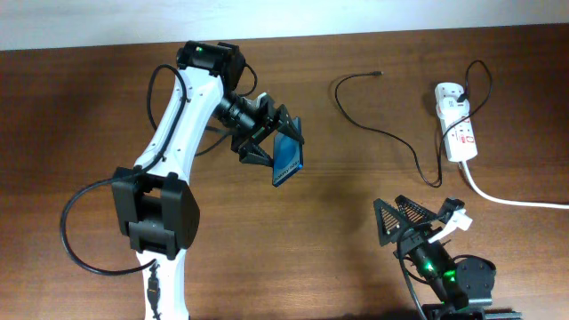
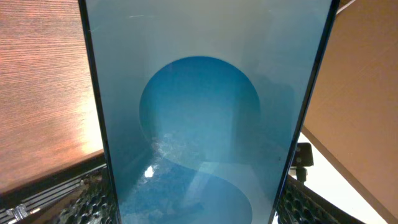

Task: Plug charger to phone and switch on socket

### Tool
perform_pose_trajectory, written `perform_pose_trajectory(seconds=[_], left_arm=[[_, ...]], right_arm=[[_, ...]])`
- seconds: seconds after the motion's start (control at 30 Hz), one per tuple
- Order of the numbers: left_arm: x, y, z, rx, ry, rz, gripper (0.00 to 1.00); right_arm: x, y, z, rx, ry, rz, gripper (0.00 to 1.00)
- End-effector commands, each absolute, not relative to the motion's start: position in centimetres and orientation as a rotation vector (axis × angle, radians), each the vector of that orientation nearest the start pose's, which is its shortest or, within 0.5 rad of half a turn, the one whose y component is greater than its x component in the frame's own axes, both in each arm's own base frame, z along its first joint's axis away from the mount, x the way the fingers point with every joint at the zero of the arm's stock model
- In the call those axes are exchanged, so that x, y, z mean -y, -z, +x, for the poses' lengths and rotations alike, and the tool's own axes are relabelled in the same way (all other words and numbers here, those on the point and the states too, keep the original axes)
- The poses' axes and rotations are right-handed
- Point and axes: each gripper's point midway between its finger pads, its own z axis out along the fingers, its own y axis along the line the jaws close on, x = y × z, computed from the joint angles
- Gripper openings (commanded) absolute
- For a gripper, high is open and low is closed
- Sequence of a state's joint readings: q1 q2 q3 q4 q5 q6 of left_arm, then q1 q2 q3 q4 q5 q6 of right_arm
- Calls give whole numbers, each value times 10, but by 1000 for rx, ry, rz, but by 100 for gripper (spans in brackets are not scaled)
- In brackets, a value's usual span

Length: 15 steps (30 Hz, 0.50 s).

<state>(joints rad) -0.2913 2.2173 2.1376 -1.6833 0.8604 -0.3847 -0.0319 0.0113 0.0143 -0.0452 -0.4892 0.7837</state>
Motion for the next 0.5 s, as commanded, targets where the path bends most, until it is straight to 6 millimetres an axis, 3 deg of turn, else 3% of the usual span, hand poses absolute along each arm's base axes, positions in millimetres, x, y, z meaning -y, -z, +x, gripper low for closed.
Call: perform_pose_trajectory(seconds=[0.0, 0.13, 0.33, 0.47], left_arm=[[240, -192, 343, -3265, 1401, -262, 58], [240, -192, 343, -3265, 1401, -262, 59], [240, -192, 344, -3258, 1402, -257, 59], [241, -192, 344, -3259, 1402, -256, 58]], right_arm=[[-78, -158, 229, -1724, -973, 282, 98], [-79, -169, 226, -1835, -955, 308, 98], [-69, -208, 213, -2147, -756, 298, 98], [-72, -237, 199, -2308, -769, 340, 98]])
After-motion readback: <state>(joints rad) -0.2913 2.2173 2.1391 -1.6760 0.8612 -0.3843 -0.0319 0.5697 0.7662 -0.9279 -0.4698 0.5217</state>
